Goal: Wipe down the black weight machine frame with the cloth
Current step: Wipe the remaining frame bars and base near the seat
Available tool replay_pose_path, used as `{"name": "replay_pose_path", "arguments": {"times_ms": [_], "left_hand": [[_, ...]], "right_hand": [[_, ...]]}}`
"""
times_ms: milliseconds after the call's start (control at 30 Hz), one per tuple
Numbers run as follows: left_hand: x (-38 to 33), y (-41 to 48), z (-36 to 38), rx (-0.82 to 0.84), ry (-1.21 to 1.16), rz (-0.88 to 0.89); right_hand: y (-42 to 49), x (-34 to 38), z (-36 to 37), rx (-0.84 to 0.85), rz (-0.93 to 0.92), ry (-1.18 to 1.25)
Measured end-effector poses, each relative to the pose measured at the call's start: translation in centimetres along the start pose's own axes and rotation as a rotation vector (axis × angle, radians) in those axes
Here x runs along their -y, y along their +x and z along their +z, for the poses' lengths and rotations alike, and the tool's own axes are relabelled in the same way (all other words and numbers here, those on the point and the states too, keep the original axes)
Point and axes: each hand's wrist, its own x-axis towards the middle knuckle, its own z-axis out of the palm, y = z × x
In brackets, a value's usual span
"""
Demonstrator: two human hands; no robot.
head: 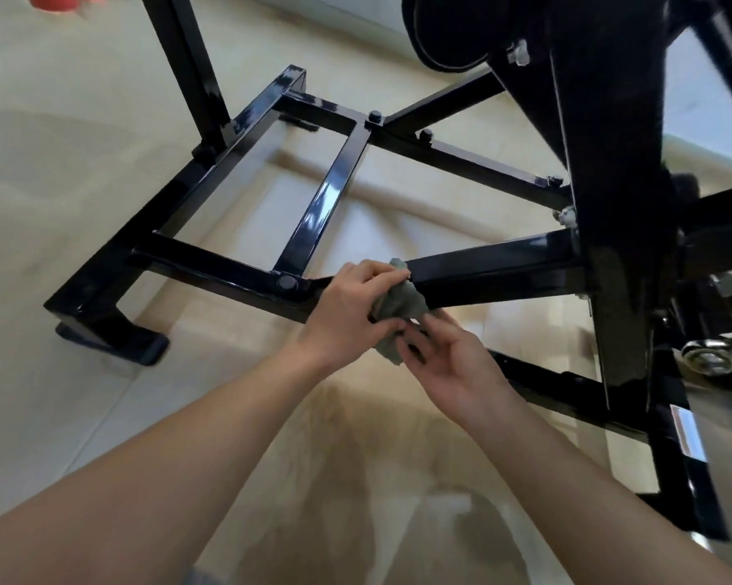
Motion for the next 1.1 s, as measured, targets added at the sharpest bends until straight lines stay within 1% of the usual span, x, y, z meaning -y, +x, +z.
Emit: {"name": "replay_pose_path", "arguments": {"times_ms": [100, 200, 233, 300, 367, 433, 467, 500, 533, 600, 667, 733, 800, 833, 900, 967, 1033, 1100], "left_hand": [[-0.9, 0.6, -0.4, 0.012, -0.065, -0.02], [-1.1, 1.4, -1.2, 0.0, -0.095, -0.063], [-0.9, 1.5, -1.4, -0.013, -0.088, -0.085], [-0.3, 1.6, -2.1, -0.104, -0.077, -0.165], [0.6, 1.9, -3.0, -0.28, -0.056, -0.284], [1.1, 2.4, -3.8, -0.474, -0.022, -0.418], [1.2, 2.7, -4.0, -0.545, -0.021, -0.485], [1.2, 3.0, -4.0, -0.576, -0.033, -0.535], [1.2, 3.1, -3.8, -0.556, -0.049, -0.555], [1.0, 2.9, -2.8, -0.385, -0.071, -0.506], [1.0, 2.3, -1.8, -0.189, -0.128, -0.428], [1.3, 1.7, -1.5, -0.067, -0.163, -0.372], [1.7, 1.3, -1.7, 0.024, -0.102, -0.35], [1.9, 1.1, -1.9, 0.056, -0.021, -0.344], [2.5, 0.8, -2.2, 0.069, 0.137, -0.335], [3.2, 0.6, -2.4, 0.035, 0.172, -0.361], [4.1, 0.2, -2.7, 0.005, 0.171, -0.402], [5.0, -0.2, -3.0, 0.011, 0.148, -0.452]], "right_hand": [[-1.8, 0.5, 0.5, 0.006, 0.01, -0.027], [-3.5, 1.5, 0.7, 0.053, -0.021, -0.182], [-4.0, 1.9, 0.8, 0.064, -0.072, -0.313], [-4.7, 2.7, 1.2, 0.075, -0.269, -0.75], [-4.9, 3.7, 1.6, 0.132, -0.499, -1.133], [-4.5, 4.8, 2.1, 0.217, -0.709, -1.431], [-4.1, 5.3, 2.4, 0.249, -0.815, -1.589], [-3.6, 5.8, 2.7, 0.265, -0.91, -1.749], [-3.0, 6.2, 3.1, 0.268, -0.994, -1.895], [-1.9, 7.0, 3.9, 0.249, -1.071, -2.123], [-1.0, 7.5, 4.8, 0.195, -1.033, -2.286], [-0.2, 7.8, 5.5, 0.149, -0.986, -2.406], [0.7, 7.9, 6.3, 0.135, -0.942, -2.461], [1.1, 7.9, 6.6, 0.147, -0.907, -2.472], [1.8, 8.0, 7.3, 0.189, -0.785, -2.483], [2.3, 8.3, 7.7, 0.23, -0.669, -2.486], [2.5, 8.4, 7.9, 0.249, -0.635, -2.482], [2.4, 8.1, 7.6, 0.25, -0.66, -2.501]]}}
